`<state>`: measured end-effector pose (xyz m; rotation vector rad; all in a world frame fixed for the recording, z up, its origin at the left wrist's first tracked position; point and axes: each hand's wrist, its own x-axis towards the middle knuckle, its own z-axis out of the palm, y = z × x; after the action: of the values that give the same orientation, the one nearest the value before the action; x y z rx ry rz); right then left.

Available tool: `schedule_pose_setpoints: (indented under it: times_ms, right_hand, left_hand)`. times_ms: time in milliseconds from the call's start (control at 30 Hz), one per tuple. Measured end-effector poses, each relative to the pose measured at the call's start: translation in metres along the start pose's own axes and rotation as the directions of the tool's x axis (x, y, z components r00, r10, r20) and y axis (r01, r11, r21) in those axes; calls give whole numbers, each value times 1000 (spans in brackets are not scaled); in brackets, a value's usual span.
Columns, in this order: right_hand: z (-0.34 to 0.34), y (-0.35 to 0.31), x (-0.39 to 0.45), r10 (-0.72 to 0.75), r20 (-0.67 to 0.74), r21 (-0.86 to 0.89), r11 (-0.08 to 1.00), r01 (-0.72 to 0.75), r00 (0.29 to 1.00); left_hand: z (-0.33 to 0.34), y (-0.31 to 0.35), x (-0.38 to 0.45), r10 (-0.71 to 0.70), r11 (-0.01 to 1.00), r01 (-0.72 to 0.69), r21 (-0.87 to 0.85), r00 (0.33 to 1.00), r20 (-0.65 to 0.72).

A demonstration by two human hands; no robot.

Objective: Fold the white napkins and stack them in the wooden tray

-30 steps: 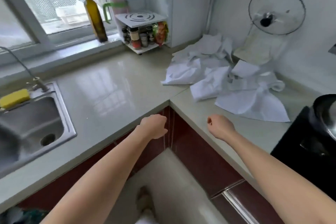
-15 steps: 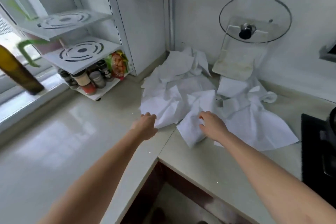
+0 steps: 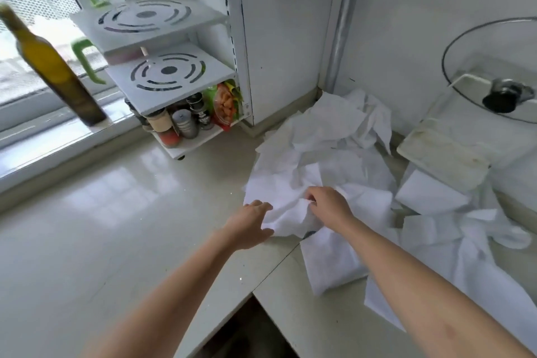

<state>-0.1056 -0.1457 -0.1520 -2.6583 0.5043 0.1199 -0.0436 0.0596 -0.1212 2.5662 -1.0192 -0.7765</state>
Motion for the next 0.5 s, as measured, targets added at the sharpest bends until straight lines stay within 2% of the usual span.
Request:
schedule_pose_setpoints:
  times_ms: [100, 200, 267, 400, 500]
  right_hand:
    - [-18, -21, 17, -54, -15, 281, 958, 56, 998]
    - [-54, -60, 28, -232, -33, 413, 883, 224, 972]
    - [-78, -88, 30, -293, -88, 486, 822, 298, 952]
    - [-109, -142, 26, -356, -93, 652, 684, 327, 930]
    - [-117, -178, 20, -415, -54, 706, 627, 329, 908]
  left_hand:
    - [-7, -1, -5, -25, 969, 5, -247, 997, -78]
    - [-24, -3, -15, -73, 831, -27, -555, 985, -158]
    - [-39, -6, -23, -104, 736, -96, -670, 962, -253]
    - [-64, -5, -43, -187, 630, -259, -732, 864, -468]
    - [-77, -12, -57, -235, 697, -316, -644, 747, -621]
